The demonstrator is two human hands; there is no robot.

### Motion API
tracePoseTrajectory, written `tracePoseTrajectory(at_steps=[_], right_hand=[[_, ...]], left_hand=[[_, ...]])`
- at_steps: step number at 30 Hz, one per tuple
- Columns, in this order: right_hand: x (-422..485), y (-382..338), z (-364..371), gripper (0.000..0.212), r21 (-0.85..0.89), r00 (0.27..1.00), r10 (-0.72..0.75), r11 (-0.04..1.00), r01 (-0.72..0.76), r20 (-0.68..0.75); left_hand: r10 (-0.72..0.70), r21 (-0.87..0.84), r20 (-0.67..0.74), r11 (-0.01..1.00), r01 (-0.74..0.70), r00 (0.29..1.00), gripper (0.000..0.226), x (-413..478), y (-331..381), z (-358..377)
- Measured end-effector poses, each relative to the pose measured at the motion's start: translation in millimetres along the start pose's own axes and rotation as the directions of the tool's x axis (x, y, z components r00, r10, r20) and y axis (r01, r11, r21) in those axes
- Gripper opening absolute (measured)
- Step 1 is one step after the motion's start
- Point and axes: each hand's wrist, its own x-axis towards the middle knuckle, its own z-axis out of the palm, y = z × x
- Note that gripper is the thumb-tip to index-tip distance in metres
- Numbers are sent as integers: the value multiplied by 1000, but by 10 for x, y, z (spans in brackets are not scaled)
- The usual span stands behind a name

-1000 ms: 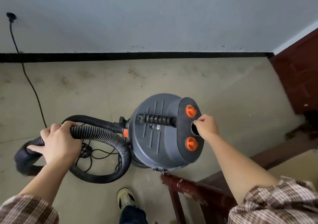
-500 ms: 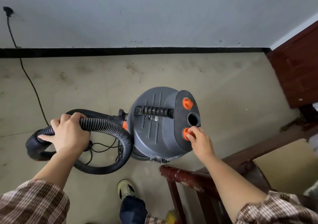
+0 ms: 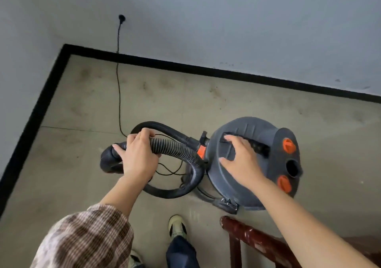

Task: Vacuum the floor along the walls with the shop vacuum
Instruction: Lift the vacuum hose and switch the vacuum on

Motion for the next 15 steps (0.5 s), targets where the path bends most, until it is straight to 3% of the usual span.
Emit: tracePoseTrajectory(at_steps=[2,3,5,8,9,10,11,12,13,14,15], right_hand=[[142,-582,417,79,-37,964,-143,987,155,224],[175,-854,635,78,-53,935,-191,975,216,300],[191,-1273,982,53,-16,899,-240,964,264,367],[148,-1606,1316,32,62,900,-233,972,227,368],[124,-1654,1390,32,87,894,-232,973,215,382],[64,-1762,1515,32,122,877,-245,969,213,413],[-2,-1868,1620,34,155,862,-256,966,208,437],[-75,-1987,1712,35,189,845,-280,958,216,456],[-149,-2099,1800,35,225,824,-310,948,227,475],[-218,-2191,1887,34,251,802,-337,938,240,493],[-283,-2263,1976,33,267,778,-362,929,256,514]], left_hand=[[23,-36,-41,999,-24,999,46,-78,-150,-76],[35,-46,-59,998,-38,998,45,-118,-252,-120],[47,-84,-102,995,-55,994,45,-189,-482,-209],[-157,-353,-211,933,75,965,60,-307,-948,-392],[-337,-492,-232,850,188,913,65,-347,-1103,-478],[-573,-646,-208,689,328,793,66,-431,-1341,-598],[-773,-797,-93,436,418,628,63,-512,-1574,-704],[-869,-895,104,130,426,483,59,-599,-1811,-779],[-850,-917,324,-173,359,416,58,-693,-2035,-808],[-760,-873,488,-416,255,430,62,-801,-2229,-803],[-654,-796,575,-586,151,492,72,-915,-2385,-768]])
